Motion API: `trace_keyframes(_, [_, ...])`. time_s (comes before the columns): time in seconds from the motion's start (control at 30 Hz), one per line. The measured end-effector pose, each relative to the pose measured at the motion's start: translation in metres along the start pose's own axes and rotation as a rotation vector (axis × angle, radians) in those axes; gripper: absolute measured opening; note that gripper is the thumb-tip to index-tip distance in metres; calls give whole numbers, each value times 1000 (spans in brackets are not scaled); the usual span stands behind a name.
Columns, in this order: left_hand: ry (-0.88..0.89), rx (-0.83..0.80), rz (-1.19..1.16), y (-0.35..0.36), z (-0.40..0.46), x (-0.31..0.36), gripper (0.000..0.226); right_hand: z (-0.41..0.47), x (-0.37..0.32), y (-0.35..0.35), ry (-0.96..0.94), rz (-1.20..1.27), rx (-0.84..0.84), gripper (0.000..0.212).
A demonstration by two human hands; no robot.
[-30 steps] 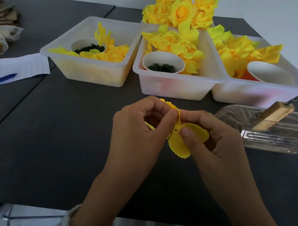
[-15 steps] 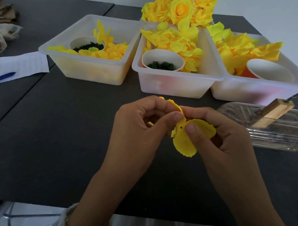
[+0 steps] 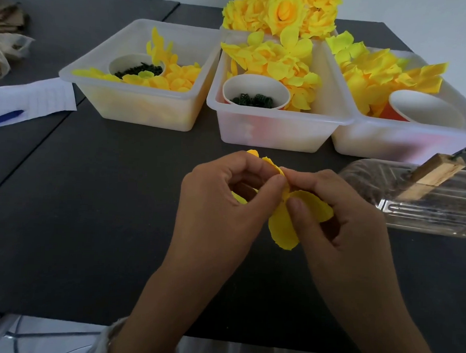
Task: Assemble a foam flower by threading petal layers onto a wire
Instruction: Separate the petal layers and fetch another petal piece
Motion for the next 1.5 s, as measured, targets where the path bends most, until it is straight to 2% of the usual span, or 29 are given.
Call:
trace_keyframes(0.1, [-12,15,107,0,0,-1,7,-2,-5,5,-51,-142,46,35])
trace_keyframes(0.17, [-8,20,161,0,-1,-2,5,-3,-5,6,-33,-113,67,34])
trace_keyframes(0.27, [58,-1,281,5,-5,3,13,-2,7,5,119,105,68,20])
trace_keyframes(0.33, [151,-45,404,11,-5,9,15,2,17,10,242,289,-14,19])
trace_keyframes(0.4, [223,-80,481,13,-4,11,16,6,24,13,289,370,-101,19])
trace_keyframes(0.53, [216,-66,496,5,-2,8,12,13,21,8,201,152,-103,19])
trace_keyframes(0.63, [151,-31,387,0,-1,4,6,14,17,5,155,-62,-29,15])
trace_keyframes(0.73, [111,72,124,-14,-4,2,3,14,30,-12,279,-96,144,11])
trace_keyframes(0.83, [33,195,-216,-28,-11,-9,9,12,40,-25,402,77,321,15])
trace_keyframes(0.97, [-154,271,-508,-30,-16,-26,21,11,39,-14,439,273,365,24])
trace_keyframes(1.03, [-189,305,-528,-41,-20,-31,29,10,43,-24,459,295,456,27])
trace_keyframes(1.1, [-192,406,-430,-64,-22,-32,20,7,51,-39,490,407,551,28])
trace_keyframes(1.13, [-166,428,-439,-74,-24,-36,17,6,55,-42,501,445,552,28])
trace_keyframes(1.17, [-186,428,-546,-81,-22,-36,12,7,56,-42,498,454,514,27])
trace_keyframes(1.2, [-265,332,-640,-77,-18,-40,11,11,54,-36,486,443,437,25])
trace_keyframes(1.27, [-407,57,-664,-65,-14,-39,34,19,44,-18,432,356,257,23])
trace_keyframes(1.37, [-510,-300,-744,-43,-15,-26,13,28,21,6,332,167,140,19])
trace_keyframes(1.43, [-536,-431,-685,-34,-16,-19,13,36,6,16,238,44,125,21])
trace_keyframes(1.5, [-561,-439,-558,-30,-10,-21,14,46,-4,33,212,4,15,29])
Point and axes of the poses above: each hand's wrist, its own z-axis towards the middle knuckle, its own y-axis out of the palm, x = y × z, the point moved 7 cm from there along z, towards the middle knuckle, and after that the axes turned 15 degrees about -z, right-handed, at the moved point
